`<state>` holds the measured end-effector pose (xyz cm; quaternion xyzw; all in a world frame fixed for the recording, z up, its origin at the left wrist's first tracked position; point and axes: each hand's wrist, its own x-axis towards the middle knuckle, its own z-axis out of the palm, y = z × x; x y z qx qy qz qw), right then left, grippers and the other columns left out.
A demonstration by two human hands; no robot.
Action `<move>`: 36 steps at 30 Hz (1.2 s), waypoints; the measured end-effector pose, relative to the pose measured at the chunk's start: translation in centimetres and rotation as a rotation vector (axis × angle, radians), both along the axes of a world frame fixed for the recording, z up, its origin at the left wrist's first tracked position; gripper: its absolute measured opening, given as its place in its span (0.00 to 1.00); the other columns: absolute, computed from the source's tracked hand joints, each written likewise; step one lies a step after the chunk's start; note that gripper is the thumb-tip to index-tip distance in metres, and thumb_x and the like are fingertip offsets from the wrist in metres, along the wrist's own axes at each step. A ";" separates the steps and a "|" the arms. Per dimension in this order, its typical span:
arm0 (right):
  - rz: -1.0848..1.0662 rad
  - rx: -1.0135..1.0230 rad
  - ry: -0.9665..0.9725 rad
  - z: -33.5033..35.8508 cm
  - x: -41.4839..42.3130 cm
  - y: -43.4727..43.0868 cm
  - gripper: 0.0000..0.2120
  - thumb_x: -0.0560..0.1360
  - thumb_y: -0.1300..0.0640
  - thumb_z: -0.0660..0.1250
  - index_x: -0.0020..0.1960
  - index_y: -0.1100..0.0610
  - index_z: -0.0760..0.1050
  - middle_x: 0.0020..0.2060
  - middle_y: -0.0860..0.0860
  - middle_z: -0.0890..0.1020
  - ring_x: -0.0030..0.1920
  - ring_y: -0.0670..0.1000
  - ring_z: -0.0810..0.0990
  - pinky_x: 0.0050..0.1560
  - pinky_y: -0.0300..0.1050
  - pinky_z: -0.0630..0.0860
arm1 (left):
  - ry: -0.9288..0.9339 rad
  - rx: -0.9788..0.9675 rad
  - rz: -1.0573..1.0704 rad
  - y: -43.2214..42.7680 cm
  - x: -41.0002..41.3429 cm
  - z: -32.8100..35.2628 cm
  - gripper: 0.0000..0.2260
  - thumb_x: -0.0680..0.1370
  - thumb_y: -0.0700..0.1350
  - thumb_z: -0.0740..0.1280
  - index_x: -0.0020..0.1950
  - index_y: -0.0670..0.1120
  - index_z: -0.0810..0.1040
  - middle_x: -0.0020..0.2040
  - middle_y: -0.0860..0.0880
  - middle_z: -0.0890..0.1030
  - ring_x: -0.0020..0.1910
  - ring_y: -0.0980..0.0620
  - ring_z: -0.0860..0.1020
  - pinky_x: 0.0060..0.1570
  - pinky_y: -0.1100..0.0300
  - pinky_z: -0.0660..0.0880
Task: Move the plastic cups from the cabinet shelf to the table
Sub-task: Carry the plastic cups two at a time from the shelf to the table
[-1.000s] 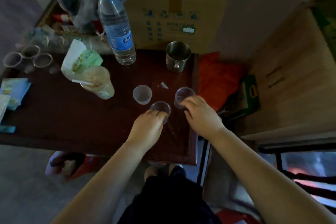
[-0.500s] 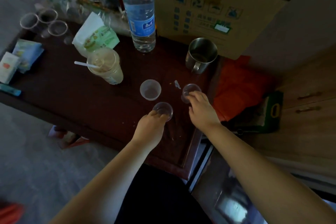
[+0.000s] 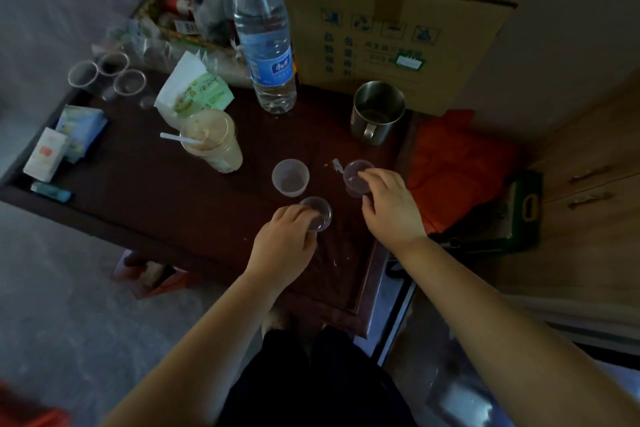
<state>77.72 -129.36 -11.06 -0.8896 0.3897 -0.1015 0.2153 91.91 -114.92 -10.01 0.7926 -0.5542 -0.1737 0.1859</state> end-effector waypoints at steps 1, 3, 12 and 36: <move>-0.021 -0.010 -0.014 0.7 -0.1 0.4 0.21 0.75 0.61 0.62 0.67 0.58 0.68 0.63 0.54 0.73 0.65 0.52 0.67 0.66 0.48 0.67 | -0.008 -0.015 -0.015 0.2 0.3 0.5 0.15 0.75 0.43 0.64 0.61 0.48 0.75 0.59 0.53 0.77 0.59 0.52 0.73 0.47 0.58 0.75; -0.071 -0.040 -0.046 2.3 -0.4 1.3 0.20 0.75 0.60 0.62 0.67 0.58 0.68 0.63 0.53 0.73 0.64 0.52 0.68 0.65 0.46 0.67 | -0.035 -0.040 -0.042 0.5 0.9 1.6 0.15 0.75 0.44 0.65 0.62 0.47 0.74 0.60 0.52 0.76 0.59 0.52 0.73 0.48 0.58 0.75; -0.407 -0.220 -0.100 9.9 -1.0 10.2 0.21 0.76 0.56 0.63 0.67 0.58 0.67 0.64 0.53 0.73 0.65 0.52 0.68 0.64 0.44 0.67 | -0.049 -0.243 -0.321 1.9 3.7 6.9 0.21 0.74 0.47 0.67 0.66 0.46 0.71 0.64 0.50 0.75 0.62 0.51 0.72 0.54 0.53 0.75; -1.462 -0.514 0.122 25.2 -9.6 52.2 0.33 0.74 0.40 0.53 0.70 0.61 0.64 0.68 0.58 0.71 0.70 0.55 0.66 0.68 0.42 0.57 | -0.020 -0.455 -1.472 23.4 -13.2 24.9 0.40 0.67 0.69 0.41 0.75 0.50 0.56 0.76 0.49 0.57 0.75 0.51 0.51 0.70 0.53 0.51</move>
